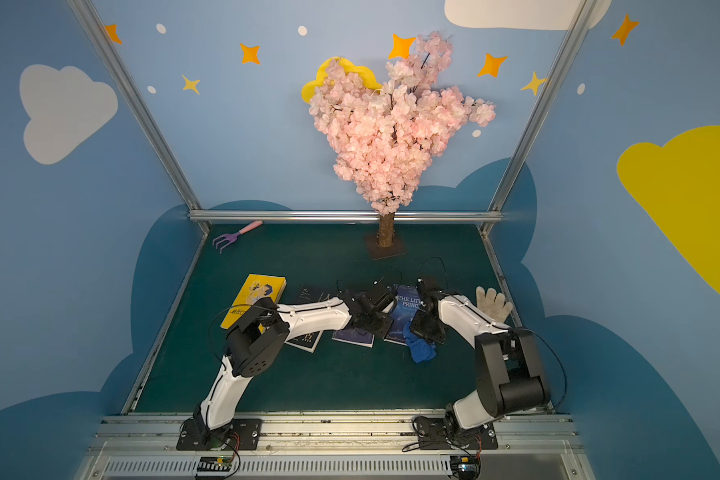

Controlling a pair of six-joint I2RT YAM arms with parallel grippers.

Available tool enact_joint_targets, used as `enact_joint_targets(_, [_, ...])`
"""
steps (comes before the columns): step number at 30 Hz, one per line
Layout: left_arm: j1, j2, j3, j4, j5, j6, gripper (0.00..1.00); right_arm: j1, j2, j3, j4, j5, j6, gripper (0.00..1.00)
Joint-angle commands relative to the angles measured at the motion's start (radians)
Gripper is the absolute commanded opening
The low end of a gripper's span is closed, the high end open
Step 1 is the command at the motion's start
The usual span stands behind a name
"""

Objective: Wipe the cover of the book
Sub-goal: Wipe the dirt from the cover of the book.

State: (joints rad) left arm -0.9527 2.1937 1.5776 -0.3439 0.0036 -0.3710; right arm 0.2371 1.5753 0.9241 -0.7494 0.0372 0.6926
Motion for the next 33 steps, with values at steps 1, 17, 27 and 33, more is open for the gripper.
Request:
enact_joint_targets(1, [-0.011, 0.111, -0.035, -0.11, 0.038, -0.004, 0.15, -0.075, 0.158, 0.173, -0.041, -0.028, -0.067, 0.0])
enact_joint_targets(17, [-0.011, 0.095, -0.057, -0.094, 0.035, -0.008, 0.15, 0.02, 0.213, 0.166, -0.031, 0.003, 0.01, 0.0])
enact_joint_targets(27, [-0.017, 0.095, -0.057, -0.097, 0.015, -0.004, 0.22, -0.017, 0.132, 0.104, -0.018, 0.034, -0.017, 0.0])
enact_joint_targets(33, [-0.018, 0.094, -0.053, -0.1, 0.009, 0.001, 0.23, -0.11, 0.369, 0.434, -0.11, 0.031, -0.053, 0.0])
